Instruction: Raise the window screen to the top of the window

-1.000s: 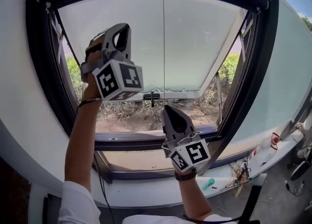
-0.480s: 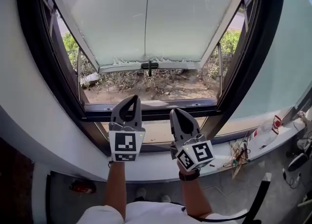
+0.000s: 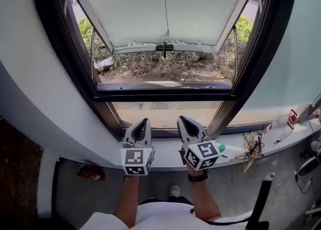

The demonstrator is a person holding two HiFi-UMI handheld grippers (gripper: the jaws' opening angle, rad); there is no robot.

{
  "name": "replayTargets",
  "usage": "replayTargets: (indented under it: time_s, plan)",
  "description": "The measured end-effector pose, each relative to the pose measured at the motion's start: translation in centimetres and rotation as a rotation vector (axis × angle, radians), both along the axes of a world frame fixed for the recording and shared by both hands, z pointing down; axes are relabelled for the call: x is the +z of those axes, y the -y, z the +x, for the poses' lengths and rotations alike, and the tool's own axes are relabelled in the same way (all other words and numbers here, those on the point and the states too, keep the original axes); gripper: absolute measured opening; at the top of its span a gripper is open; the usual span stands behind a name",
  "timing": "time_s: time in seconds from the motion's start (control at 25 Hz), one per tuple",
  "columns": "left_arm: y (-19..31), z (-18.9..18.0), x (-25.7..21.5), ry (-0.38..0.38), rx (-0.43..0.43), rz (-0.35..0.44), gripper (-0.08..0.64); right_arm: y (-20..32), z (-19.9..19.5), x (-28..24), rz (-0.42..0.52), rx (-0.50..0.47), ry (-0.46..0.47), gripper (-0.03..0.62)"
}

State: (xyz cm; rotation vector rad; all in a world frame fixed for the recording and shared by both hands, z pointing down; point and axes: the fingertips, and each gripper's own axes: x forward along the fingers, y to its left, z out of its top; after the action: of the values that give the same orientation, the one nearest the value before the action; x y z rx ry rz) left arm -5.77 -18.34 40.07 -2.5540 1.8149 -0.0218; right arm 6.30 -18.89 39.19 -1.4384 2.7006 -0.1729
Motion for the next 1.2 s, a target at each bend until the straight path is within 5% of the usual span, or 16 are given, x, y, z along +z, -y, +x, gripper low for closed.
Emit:
replayTargets:
  time_s: [0.32,0.56,0.96,1.2]
  plan:
    - [-8.1,-3.6,1.7,-0.029,0.057,-0.063,0.0,-7.8,-6.0,-0.6,0.021,0.042,-0.004,-0.009]
    - [-11.1,-4.7,4.5,-0.001,0.122,-0.101,0.0,-12.0,-10.4,2.7,-0.023,0.034,-0.103,-0.009]
    - [-9.6,-3.1,-0.9,0.005,0.153,0.02,0.0,-10.9,-7.2,-3.0,0.113,0.098,-0.111,-0.009]
    - [-8.8,0.8,-1.2,0.019,0.202,0.028,0.0,-10.4,-3.8,-4.0,0.134,0.129,-0.125,-0.009]
